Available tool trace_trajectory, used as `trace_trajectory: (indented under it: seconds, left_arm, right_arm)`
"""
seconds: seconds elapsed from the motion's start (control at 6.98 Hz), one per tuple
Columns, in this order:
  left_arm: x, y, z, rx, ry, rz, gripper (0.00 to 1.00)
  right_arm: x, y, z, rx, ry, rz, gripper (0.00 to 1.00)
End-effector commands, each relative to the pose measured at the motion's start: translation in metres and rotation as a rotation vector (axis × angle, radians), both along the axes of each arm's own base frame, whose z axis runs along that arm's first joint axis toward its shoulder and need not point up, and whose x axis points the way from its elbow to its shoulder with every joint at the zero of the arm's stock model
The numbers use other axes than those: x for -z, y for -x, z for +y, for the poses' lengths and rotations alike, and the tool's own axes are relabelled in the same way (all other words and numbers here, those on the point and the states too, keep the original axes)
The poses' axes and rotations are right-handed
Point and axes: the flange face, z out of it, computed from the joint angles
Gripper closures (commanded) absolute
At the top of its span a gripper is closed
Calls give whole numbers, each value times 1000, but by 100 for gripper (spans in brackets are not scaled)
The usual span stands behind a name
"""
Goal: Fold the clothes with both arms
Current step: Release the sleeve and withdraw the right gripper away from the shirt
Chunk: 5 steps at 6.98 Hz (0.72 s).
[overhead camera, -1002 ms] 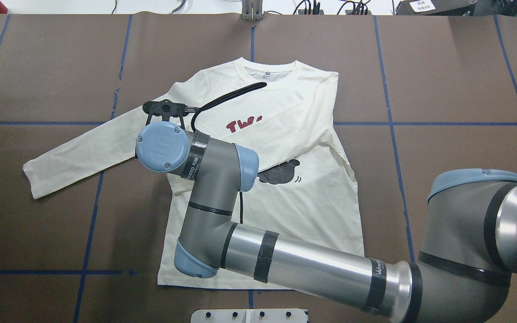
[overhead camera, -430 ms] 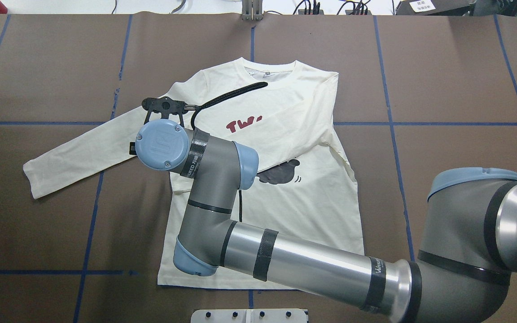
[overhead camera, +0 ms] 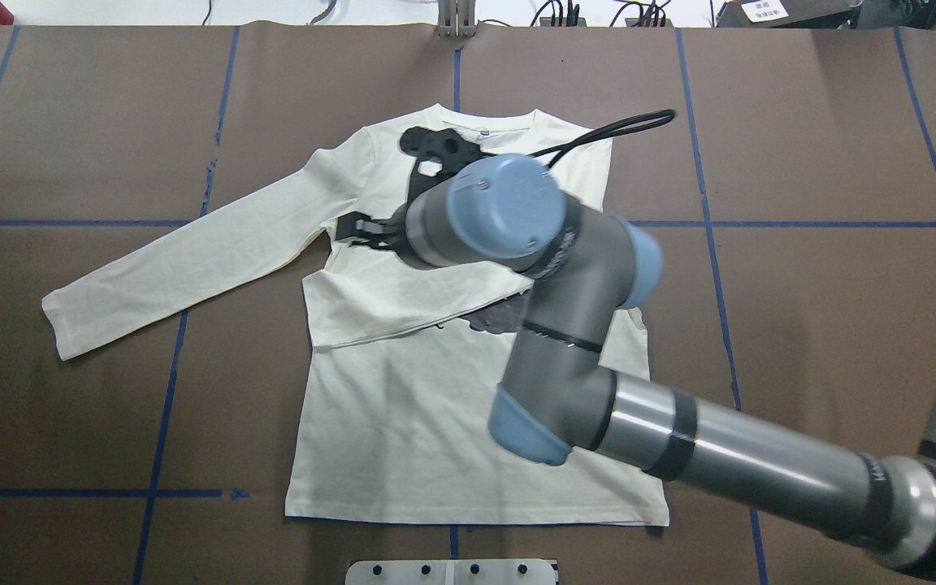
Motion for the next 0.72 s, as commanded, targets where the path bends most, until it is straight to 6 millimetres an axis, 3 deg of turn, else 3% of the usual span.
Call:
trace_trajectory:
  seconds: [0.0,0.14,0.29,0.57]
  left_arm:
    - [-9,-69,17,-19,59,-8,5]
    - [-11,-86,23,-46,59,-20,10]
    - [-14,-98,22,-39,44,-62,17]
    - [-16,-109,22,-52,36,-78,25]
  right_arm:
    - [-69,-127,-34,49,79,-16,0]
    - [-104,-180,-50,58,134,-10,0]
    - [-125,-202,-57,68,140,4,0]
    - [-135,-209,-51,70,137,12,0]
